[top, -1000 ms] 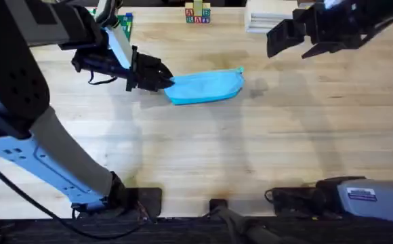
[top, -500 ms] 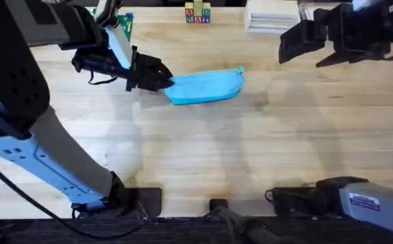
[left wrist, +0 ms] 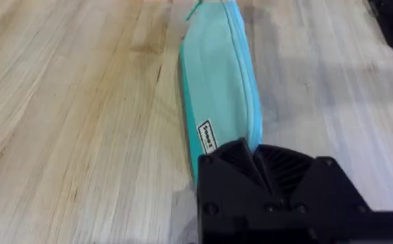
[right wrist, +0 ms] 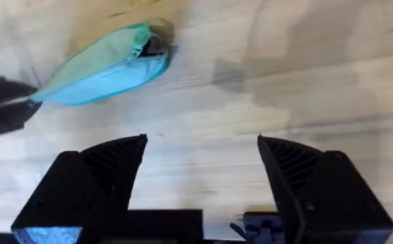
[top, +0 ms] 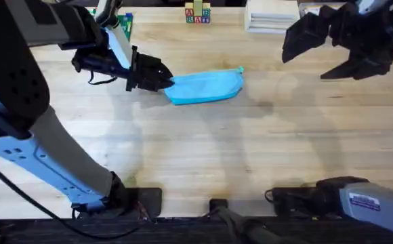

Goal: Unzip the bag, pick up the pens from the table one at a time and place them inside, then zip the bag closed.

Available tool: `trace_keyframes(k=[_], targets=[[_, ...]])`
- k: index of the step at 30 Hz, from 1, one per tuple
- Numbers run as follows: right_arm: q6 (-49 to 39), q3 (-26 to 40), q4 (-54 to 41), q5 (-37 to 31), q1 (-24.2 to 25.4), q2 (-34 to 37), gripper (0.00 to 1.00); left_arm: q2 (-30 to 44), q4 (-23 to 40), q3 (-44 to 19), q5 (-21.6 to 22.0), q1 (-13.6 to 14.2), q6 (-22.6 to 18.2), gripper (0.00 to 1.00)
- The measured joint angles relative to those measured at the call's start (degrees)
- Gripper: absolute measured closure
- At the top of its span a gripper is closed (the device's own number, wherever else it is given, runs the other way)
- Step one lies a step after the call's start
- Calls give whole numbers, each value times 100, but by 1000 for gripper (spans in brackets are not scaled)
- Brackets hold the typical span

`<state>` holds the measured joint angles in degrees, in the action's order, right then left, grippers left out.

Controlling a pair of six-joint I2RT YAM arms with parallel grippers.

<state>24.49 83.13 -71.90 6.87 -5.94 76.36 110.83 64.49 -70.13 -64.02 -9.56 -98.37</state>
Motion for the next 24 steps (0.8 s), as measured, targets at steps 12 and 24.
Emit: trace_keyframes(k=[12, 24], targets=[[1022, 0, 168, -516, -360, 0, 4, 0, 0, 0, 1, 0, 0, 958], [1779, 0, 512, -526, -836, 0, 5, 2, 0, 0, 1, 0, 0, 958]])
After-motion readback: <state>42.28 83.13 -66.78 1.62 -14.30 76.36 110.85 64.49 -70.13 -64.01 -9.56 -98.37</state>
